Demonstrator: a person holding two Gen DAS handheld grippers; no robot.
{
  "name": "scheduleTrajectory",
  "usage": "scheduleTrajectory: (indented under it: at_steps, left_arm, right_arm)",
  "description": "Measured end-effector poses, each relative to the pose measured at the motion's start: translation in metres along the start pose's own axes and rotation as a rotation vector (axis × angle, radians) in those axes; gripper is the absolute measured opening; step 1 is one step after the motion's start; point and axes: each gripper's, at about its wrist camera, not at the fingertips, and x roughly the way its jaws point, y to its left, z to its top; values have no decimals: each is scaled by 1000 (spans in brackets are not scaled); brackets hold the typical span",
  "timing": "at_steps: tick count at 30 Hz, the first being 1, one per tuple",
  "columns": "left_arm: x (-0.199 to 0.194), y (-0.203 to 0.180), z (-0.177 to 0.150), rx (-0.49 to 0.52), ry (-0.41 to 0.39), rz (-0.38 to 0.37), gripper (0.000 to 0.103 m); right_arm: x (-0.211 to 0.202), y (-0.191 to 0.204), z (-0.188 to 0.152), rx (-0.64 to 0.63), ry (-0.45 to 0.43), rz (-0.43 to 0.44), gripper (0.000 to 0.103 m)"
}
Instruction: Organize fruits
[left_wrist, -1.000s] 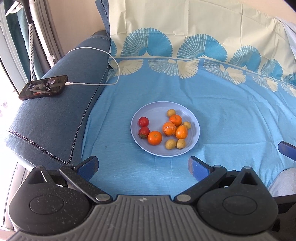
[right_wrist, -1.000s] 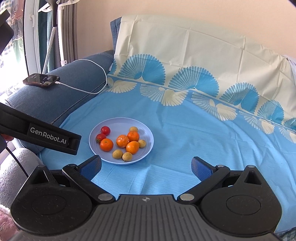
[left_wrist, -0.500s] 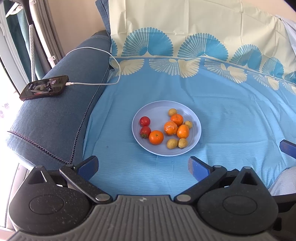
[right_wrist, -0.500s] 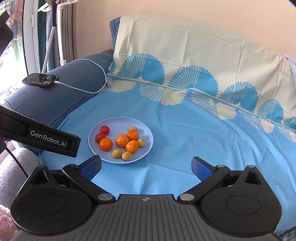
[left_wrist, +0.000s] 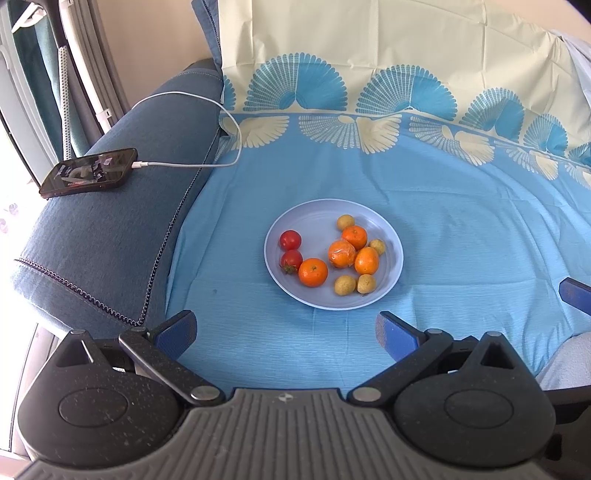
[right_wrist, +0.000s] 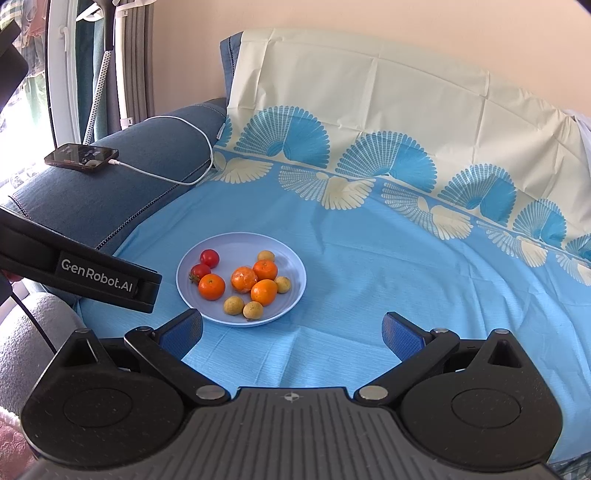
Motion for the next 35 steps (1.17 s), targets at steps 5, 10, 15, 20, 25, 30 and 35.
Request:
scheduleTrajectory:
  at_steps: [5, 10, 15, 20, 25, 30, 35]
  left_arm:
    - [1, 0, 0, -1, 3, 0, 103]
    - [2, 0, 0, 0, 8, -1, 103]
    - [2, 0, 1, 0, 9, 0, 103]
    - [4, -1, 0, 3, 14, 0, 103]
    - [7, 0, 1, 4, 19, 0, 103]
    - [8, -2, 0, 3, 18, 19, 103]
    - [9, 0, 0, -6, 23, 24, 103]
  right_arm:
    - [0, 0, 0, 1, 0, -1, 102]
    - [0, 0, 0, 0, 0, -1, 102]
    - [1, 1, 0, 1, 0, -1, 102]
    - [2, 1, -1, 0, 3, -1, 102]
    - [5, 0, -3, -6, 6, 3, 102]
    - [6, -1, -3, -7, 7, 5, 102]
    - [7, -4, -3, -10, 12, 13, 102]
